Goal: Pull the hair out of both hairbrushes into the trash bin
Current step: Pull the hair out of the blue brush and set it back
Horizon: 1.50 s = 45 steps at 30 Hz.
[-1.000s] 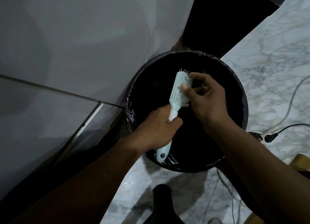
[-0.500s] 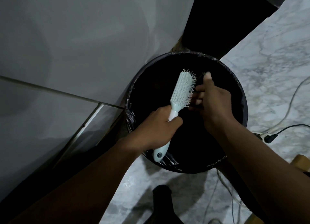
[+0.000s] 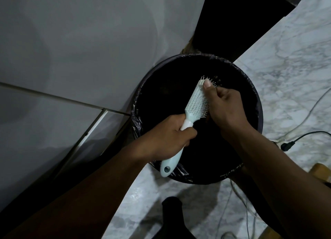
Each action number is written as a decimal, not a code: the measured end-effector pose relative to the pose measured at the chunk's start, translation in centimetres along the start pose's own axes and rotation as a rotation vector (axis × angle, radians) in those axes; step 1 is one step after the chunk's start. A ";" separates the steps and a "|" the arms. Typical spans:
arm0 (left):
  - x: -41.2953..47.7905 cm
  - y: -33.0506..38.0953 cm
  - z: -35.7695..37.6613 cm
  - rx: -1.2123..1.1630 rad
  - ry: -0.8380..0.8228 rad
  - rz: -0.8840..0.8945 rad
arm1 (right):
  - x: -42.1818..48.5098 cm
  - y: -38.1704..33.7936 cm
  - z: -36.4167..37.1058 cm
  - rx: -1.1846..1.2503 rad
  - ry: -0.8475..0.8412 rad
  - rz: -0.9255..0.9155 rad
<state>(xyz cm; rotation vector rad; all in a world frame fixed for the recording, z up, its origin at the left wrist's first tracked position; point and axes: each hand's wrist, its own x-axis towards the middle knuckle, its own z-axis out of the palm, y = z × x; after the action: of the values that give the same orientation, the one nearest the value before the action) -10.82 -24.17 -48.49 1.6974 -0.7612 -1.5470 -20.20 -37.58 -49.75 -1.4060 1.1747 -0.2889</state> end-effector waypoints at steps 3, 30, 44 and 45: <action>0.1 -0.1 -0.1 -0.030 0.000 0.003 | 0.0 0.2 0.0 -0.002 0.000 0.001; 0.4 -0.5 -0.3 -0.044 0.014 -0.036 | 0.2 0.1 0.4 0.098 0.065 0.074; 0.1 -0.3 0.1 0.011 -0.051 -0.071 | 1.0 0.7 0.0 0.344 0.200 0.138; 0.1 -0.3 0.0 0.000 -0.054 -0.079 | 1.1 0.6 -0.1 0.403 0.176 0.197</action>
<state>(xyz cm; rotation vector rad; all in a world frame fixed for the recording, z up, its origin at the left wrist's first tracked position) -10.87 -24.07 -48.80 1.7102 -0.7291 -1.6530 -20.04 -38.33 -50.79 -0.9212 1.3032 -0.4878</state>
